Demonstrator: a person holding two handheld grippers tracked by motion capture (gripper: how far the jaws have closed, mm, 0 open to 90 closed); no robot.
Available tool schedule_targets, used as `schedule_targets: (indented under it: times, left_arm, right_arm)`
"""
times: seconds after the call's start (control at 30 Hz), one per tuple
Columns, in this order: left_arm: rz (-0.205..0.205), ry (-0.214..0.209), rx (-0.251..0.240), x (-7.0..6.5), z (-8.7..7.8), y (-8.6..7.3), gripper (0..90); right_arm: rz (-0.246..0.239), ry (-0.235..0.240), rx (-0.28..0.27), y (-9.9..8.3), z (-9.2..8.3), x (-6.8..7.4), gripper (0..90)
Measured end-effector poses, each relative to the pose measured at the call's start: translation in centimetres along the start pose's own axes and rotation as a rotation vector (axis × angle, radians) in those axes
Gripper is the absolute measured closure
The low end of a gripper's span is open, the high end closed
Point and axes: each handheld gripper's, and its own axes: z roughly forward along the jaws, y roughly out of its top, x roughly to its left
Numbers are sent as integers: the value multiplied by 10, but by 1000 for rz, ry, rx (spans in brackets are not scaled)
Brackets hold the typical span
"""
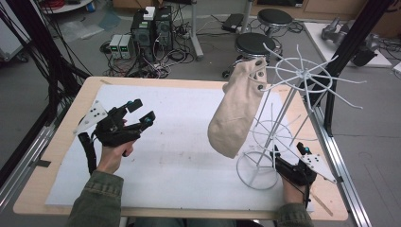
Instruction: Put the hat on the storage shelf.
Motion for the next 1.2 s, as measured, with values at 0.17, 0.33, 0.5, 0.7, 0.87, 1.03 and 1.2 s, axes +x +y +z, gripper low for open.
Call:
schedule_targets:
  times: [0.17,0.33,0.5,0.7,0.87,1.03,1.2]
  left_arm:
    - [8,49,12,7,-13,-9,276]
    - [-8,97,46,13,-27,-20,276]
    - [-18,149,59,19,-44,-29,274]
    - [-26,195,58,26,-58,-35,273]
    - [-38,212,64,30,-65,-45,272]
    - [-56,250,70,35,-76,-53,270]
    - [-46,321,60,41,-89,-58,270]
  right_arm:
    - [0,-1,1,0,0,-1,95]
    - [2,0,3,0,0,0,95]
    - [1,2,5,0,0,0,95]
    - [0,1,2,0,0,0,95]
    - [-7,0,5,0,1,0,95]
    - [-3,0,6,0,0,0,95]
    - [-6,-2,6,-1,0,0,95]
